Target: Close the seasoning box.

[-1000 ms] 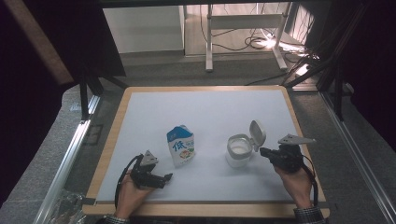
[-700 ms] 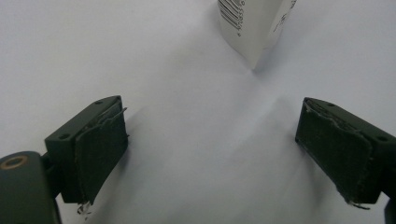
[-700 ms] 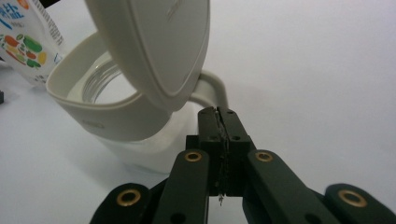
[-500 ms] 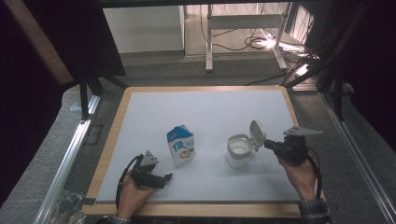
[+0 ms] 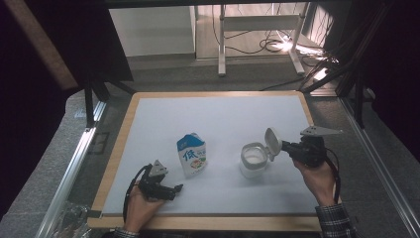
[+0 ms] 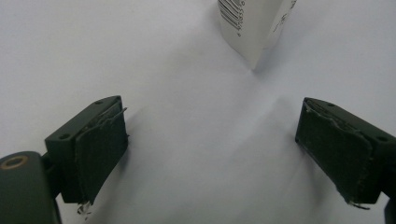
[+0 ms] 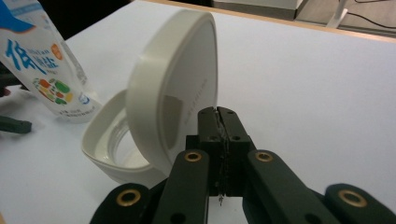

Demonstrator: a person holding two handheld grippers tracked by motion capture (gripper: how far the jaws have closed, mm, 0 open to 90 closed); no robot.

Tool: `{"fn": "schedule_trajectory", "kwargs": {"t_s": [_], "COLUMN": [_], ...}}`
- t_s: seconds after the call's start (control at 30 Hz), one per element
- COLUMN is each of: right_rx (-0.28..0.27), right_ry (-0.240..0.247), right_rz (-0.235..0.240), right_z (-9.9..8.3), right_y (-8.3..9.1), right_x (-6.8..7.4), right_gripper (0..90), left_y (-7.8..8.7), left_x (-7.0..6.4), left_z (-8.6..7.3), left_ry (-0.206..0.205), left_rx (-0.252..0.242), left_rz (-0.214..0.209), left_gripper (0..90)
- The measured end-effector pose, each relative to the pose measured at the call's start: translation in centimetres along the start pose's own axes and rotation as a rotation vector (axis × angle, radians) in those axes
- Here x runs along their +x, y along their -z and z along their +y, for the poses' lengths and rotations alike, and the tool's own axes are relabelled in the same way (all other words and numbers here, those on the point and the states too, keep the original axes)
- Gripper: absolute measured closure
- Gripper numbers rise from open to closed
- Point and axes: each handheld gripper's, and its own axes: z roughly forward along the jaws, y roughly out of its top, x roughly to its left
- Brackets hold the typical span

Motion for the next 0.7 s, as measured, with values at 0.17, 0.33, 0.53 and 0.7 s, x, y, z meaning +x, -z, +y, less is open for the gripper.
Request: {"fn": "schedule_trajectory", "kwargs": {"t_s": [0.17, 0.33, 0.53, 0.7], "right_rx": [-0.003, 0.000, 0.006, 0.016], "right_ry": [0.016, 0.031, 0.049, 0.068], "right_rz": [0.014, 0.026, 0.044, 0.040], "right_z": [0.4, 0.7, 0.9, 1.0], "right_y": [-0.2, -0.6, -1.4, -1.8], "right_x": [0.6, 1.2, 1.9, 2.4], "right_gripper": [89.2, 89.2, 89.2, 89.1], "left_y": [0.0, 0.0, 0.0, 0.0], "left_x": [0.0, 0.0, 0.0, 0.0], "left_z": [0.0, 0.0, 0.0, 0.0], "left_ry": [-0.001, -0.001, -0.001, -0.001], "left_rx": [-0.001, -0.001, -0.002, -0.002], "left_rz": [0.001, 0.001, 0.002, 0.002], "left_gripper": [8.7, 8.7, 8.7, 8.7]}}
